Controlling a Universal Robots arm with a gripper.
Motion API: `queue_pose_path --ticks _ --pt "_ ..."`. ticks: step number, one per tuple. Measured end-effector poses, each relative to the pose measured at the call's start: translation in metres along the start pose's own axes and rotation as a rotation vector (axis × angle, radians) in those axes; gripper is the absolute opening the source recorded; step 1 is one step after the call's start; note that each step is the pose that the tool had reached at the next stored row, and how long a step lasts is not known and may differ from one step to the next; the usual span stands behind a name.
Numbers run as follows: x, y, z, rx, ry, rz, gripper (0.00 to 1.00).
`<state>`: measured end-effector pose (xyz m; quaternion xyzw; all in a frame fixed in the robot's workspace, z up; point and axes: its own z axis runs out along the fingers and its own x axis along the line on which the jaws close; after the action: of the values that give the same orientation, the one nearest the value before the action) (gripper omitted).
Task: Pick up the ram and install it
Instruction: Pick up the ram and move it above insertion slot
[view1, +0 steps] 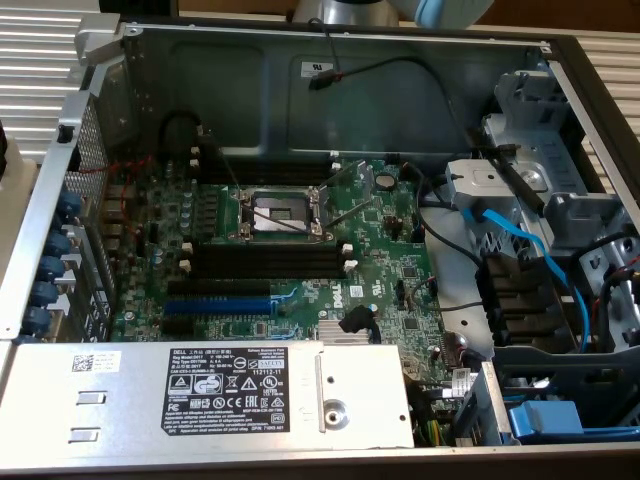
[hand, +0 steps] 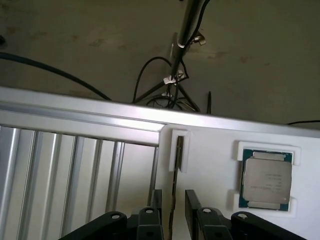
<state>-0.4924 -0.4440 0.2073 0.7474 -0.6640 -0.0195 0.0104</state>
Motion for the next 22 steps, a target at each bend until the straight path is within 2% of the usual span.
queue_pose_path --ticks 8,12,22 --pt "0.0002 -0.0018 0.002 -0.001 0.0 -0.001 0.32" --pt "0.0002 -0.0018 0.0033 -0.0037 0.0004 -0.001 0.32" --pt "0.0002 -0.0018 0.0034 -0.0035 0.0004 -0.001 0.32"
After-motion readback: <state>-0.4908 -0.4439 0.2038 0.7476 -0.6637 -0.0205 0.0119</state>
